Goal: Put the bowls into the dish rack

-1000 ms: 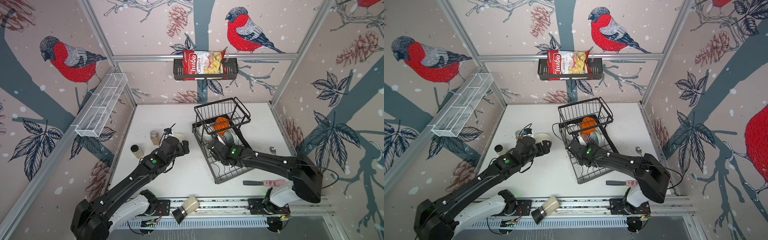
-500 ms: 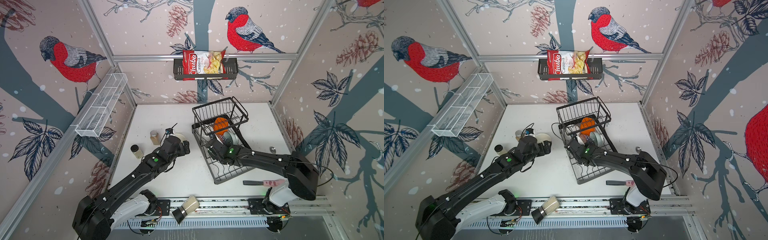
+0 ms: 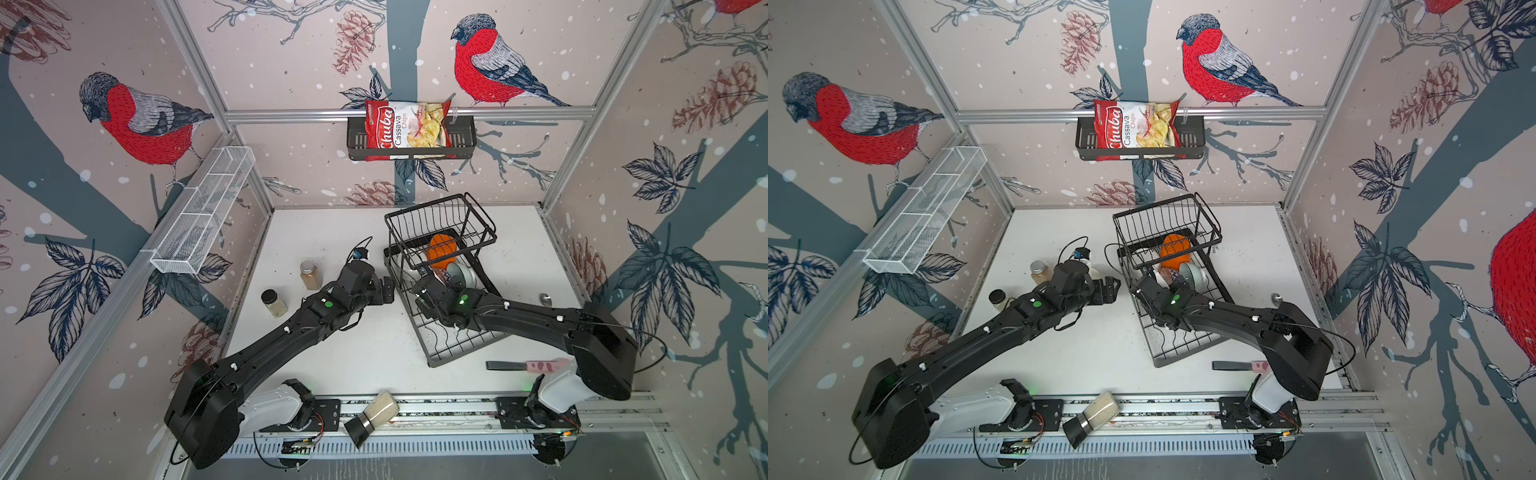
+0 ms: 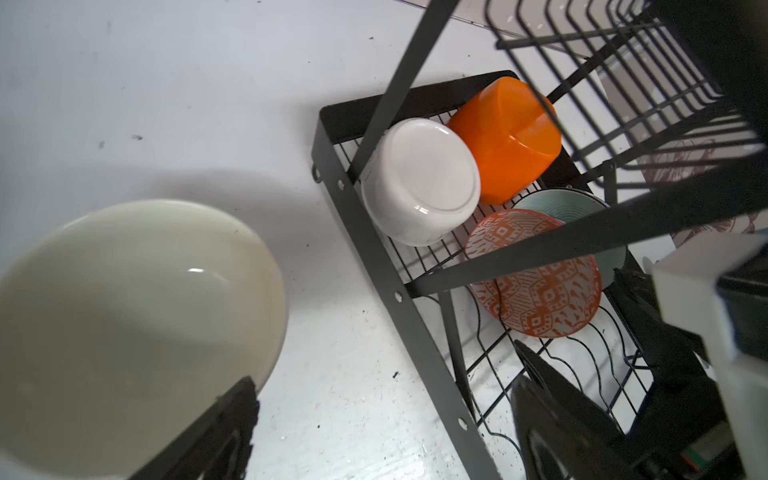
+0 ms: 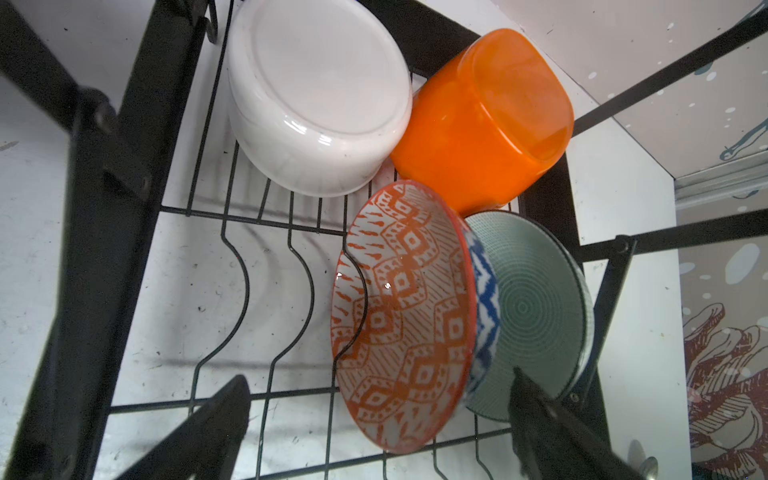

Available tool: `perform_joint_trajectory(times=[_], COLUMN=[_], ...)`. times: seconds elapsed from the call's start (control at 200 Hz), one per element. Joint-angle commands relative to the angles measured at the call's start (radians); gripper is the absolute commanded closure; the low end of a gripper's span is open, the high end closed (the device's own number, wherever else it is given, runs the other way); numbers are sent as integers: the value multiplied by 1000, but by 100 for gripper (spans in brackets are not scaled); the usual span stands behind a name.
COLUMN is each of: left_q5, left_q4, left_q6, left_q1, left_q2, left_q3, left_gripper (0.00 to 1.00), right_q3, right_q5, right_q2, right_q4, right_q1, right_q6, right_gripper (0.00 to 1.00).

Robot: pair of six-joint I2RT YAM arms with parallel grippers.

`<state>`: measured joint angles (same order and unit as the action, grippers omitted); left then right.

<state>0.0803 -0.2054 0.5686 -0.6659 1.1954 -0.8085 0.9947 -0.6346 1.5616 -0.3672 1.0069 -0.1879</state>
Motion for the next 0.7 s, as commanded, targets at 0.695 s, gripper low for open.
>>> perform_joint_trajectory(times=[0.695], left_q5=[3], left_q4=[117], left_q6=[-61], left_q1=[40], left_q2=[231], left_q3=[-157], left_gripper=[6], right_q3=[7], right_q5=[-83], right_q2=[32], right_q4=[127], right_q1=[-10], right_q6=[-24], right_gripper=[3])
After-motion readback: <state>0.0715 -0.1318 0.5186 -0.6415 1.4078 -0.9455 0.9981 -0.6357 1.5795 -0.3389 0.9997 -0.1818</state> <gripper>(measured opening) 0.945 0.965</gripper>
